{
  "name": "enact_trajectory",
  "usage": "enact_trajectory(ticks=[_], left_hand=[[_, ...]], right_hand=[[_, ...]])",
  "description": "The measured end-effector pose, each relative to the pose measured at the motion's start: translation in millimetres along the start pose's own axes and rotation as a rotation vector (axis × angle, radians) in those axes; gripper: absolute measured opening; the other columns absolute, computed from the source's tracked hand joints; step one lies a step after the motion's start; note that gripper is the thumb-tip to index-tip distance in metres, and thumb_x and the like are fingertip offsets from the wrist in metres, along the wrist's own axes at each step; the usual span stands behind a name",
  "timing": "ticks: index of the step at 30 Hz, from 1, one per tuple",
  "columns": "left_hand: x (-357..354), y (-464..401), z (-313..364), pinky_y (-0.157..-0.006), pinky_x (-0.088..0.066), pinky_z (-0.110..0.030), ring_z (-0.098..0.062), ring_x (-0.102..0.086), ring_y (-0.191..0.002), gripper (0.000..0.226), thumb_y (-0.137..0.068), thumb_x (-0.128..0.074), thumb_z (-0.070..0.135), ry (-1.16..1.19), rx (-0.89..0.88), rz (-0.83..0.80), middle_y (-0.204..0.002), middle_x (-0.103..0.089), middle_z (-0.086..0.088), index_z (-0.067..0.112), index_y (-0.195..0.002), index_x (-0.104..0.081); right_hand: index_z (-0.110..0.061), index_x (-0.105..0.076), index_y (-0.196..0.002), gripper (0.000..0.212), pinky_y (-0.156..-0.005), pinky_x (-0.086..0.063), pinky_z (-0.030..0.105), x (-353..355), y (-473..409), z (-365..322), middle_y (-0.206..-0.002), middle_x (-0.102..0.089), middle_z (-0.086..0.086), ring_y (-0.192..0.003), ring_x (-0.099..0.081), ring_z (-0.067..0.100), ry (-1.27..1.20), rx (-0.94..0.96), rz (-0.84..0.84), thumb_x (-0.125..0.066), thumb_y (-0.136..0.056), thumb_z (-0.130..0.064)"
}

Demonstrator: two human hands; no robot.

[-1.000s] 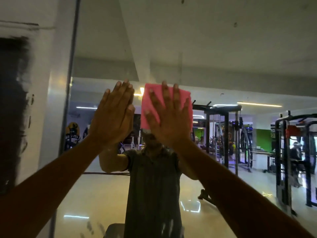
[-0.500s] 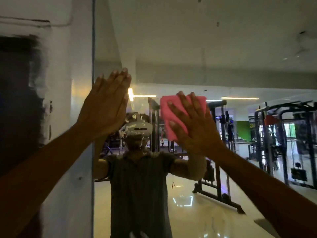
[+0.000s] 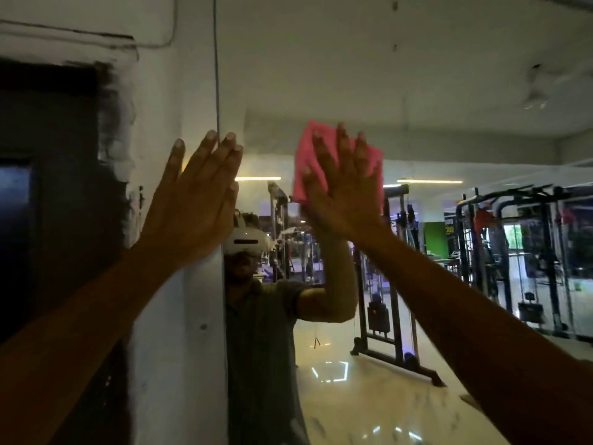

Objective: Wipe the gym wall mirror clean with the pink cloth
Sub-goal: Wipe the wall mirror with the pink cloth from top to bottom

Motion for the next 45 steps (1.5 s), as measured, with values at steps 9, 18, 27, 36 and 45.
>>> enact_trajectory(ticks=[9, 18, 27, 36, 45], left_hand=[[-4.8, 6.4, -18.4, -0.136, -0.011, -0.051, -0.027, -0.012, -0.168, 0.063, -0.114, -0.023, 0.034, 0.114, 0.051, -0.045, -0.181, -0.015, -0.010, 0.008, -0.172, -0.020], [-0.7, 15.7, -21.1, -0.133, -0.022, -0.059, -0.035, -0.020, -0.166, 0.060, -0.115, -0.027, 0.028, 0.175, 0.013, 0.057, -0.177, -0.023, -0.019, -0.001, -0.168, -0.030], [-7.7, 47.3, 9.7, -0.135, -0.013, -0.058, -0.030, -0.005, -0.169, 0.066, -0.115, -0.017, 0.040, 0.111, 0.019, -0.085, -0.181, -0.011, -0.013, 0.007, -0.172, -0.021], [-11.1, 66.0, 37.2, -0.133, -0.016, -0.062, -0.036, -0.008, -0.168, 0.064, -0.115, -0.017, 0.037, 0.023, 0.020, -0.103, -0.180, -0.015, -0.016, 0.005, -0.170, -0.025], [-13.8, 73.7, 38.1, -0.134, -0.014, -0.061, -0.032, -0.006, -0.169, 0.066, -0.115, -0.014, 0.042, 0.071, 0.066, -0.110, -0.180, -0.016, -0.012, 0.008, -0.171, -0.027]], right_hand=[[-0.037, 0.000, -0.175, 0.073, -0.130, 0.004, 0.076, -11.9, 20.8, 1.0, -0.184, 0.011, 0.006, -0.169, 0.010, 0.038, -0.044, 0.142, -0.066, -0.014, -0.111, -0.068], [-0.031, -0.013, -0.176, 0.077, -0.131, 0.013, 0.066, -16.8, 68.9, -50.9, -0.185, 0.004, 0.008, -0.170, 0.009, 0.037, -0.049, 0.358, -0.096, -0.009, -0.111, -0.070], [-0.029, -0.014, -0.176, 0.076, -0.130, -0.006, 0.074, -26.8, 118.9, -62.2, -0.184, 0.004, 0.011, -0.170, 0.008, 0.038, -0.103, 0.274, -0.091, -0.016, -0.111, -0.068], [-0.030, -0.012, -0.177, 0.078, -0.131, 0.005, 0.072, -30.2, 122.9, -55.2, -0.184, 0.005, 0.013, -0.169, 0.010, 0.041, -0.154, 0.096, -0.050, -0.022, -0.110, -0.069], [-0.030, -0.009, -0.177, 0.083, -0.130, 0.004, 0.073, -27.4, 91.9, -55.9, -0.184, 0.005, 0.014, -0.168, 0.007, 0.045, -0.181, -0.012, -0.055, -0.024, -0.108, -0.074]])
Point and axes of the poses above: each hand's wrist, its own y-axis away from the middle knuckle, its own x-axis out of the back of the hand, z = x × y, the point moved 7 cm from there along -y, towards the middle knuckle
